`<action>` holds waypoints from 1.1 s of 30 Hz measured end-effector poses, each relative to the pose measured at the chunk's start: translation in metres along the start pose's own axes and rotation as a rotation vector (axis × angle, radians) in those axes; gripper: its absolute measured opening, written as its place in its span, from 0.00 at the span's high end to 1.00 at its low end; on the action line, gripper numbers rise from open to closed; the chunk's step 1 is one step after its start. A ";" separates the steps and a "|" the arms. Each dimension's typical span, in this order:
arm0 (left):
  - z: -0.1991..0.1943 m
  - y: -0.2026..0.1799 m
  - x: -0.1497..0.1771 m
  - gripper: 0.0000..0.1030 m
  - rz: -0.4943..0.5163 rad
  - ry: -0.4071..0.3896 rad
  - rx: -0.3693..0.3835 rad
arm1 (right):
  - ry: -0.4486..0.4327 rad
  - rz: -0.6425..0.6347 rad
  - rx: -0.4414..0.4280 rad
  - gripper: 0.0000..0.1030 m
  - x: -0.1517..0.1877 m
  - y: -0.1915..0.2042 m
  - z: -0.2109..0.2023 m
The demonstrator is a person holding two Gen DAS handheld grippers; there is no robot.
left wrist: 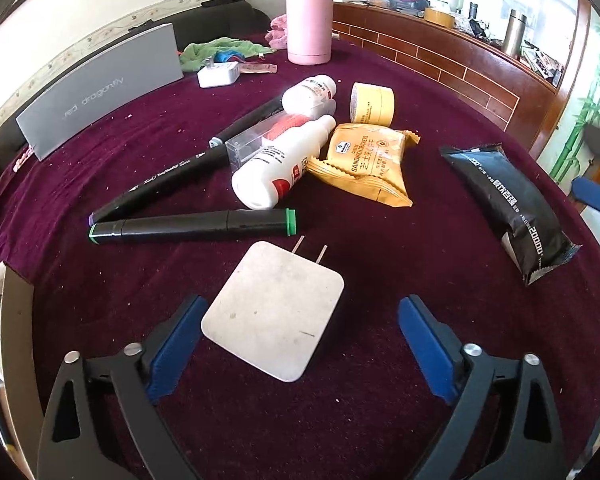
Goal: Organize objects
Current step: 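Grasp the white charger with the left tool while the right tool grasps the black packet, then carry the charger and the black packet over to the tray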
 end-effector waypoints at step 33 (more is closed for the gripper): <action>-0.046 0.006 0.059 0.63 -0.099 -0.040 0.109 | 0.277 -0.206 0.566 0.41 -0.012 0.011 0.094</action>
Point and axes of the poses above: each gripper's, at about its wrist camera, not at the fingertips, and z roughly the way its jaws point, y to its left, x to its underside, the point moved 1 cm from there along z, roughly the way its jaws point, and after that the axes turned 15 degrees about y, right-handed, at the moved point
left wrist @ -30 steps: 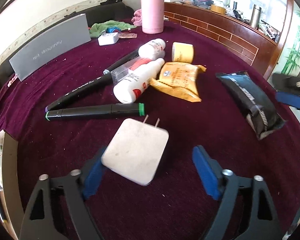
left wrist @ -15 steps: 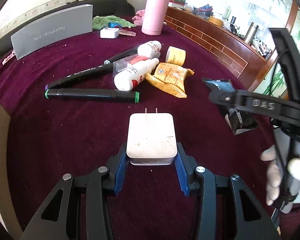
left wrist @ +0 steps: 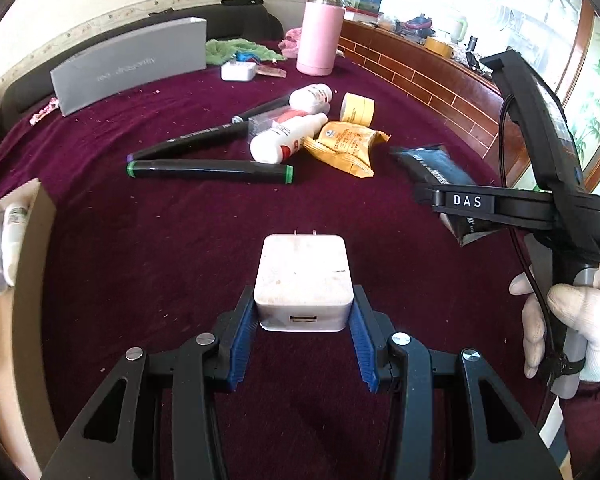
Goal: Organize objects
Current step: 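Carry the charger and the black packet over to the tray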
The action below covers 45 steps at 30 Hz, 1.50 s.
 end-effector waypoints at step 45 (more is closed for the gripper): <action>-0.115 0.072 0.090 0.62 -0.183 -0.239 0.042 | -0.126 -0.278 -0.190 0.55 0.087 0.119 -0.099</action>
Point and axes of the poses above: each gripper's, at about its wrist camera, not at the fingertips, and z roughly the way its jaws point, y to its left, x to its underside, the point moved 1 cm from there along z, roughly the way its jaws point, and after that the axes turned 15 degrees about y, right-handed, at the moved point
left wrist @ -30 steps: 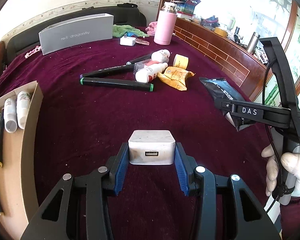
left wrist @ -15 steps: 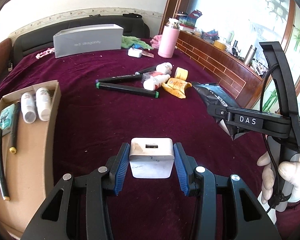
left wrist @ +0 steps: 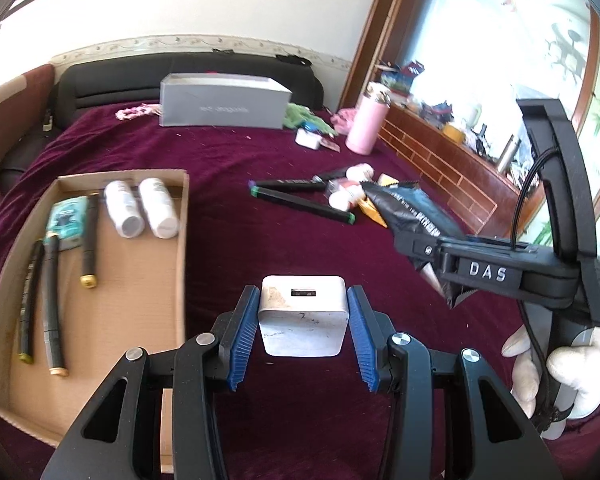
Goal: Organize objects
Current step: 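Carry the charger and the black packet over to the tray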
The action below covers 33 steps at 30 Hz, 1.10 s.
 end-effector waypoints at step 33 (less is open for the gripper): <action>-0.016 0.167 0.023 0.62 -0.274 -0.037 -0.030 | 0.182 -0.253 -0.158 0.55 -0.034 0.194 0.061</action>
Point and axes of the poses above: each gripper's, at about its wrist camera, not at the fingertips, and z roughly the way its jaws point, y to its left, x to its underside, the point moved 1 cm from there along z, roughly the way its jaws point, and after that the axes turned 15 degrees about y, right-handed, at the moved point
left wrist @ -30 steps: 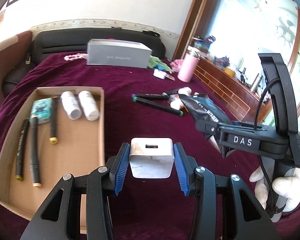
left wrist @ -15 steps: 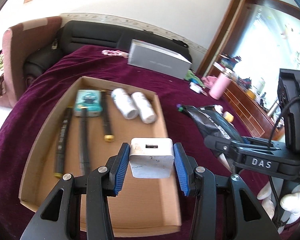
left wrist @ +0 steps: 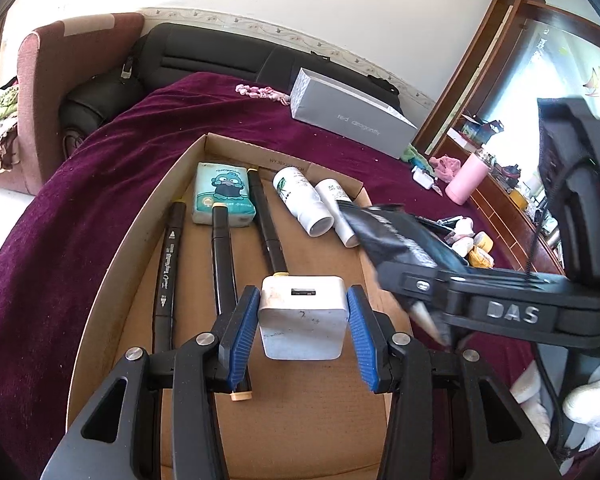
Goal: Organize objects
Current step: 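Carry the charger and the black packet over to the tray, then lower the charger and packet into the tray and open both tools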
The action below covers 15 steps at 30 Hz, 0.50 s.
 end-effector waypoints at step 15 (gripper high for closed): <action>-0.005 0.029 0.008 0.62 -0.068 0.022 0.123 | 0.090 -0.034 0.062 0.55 -0.028 0.025 0.043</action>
Point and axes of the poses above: each gripper's, at about its wrist camera, not at the fingertips, and z roughly the way its jaws point, y to its left, x to its underside, the point moved 1 cm from there along z, roughly the way its jaws point, and after that the axes turned 15 degrees about y, right-handed, at the moved point
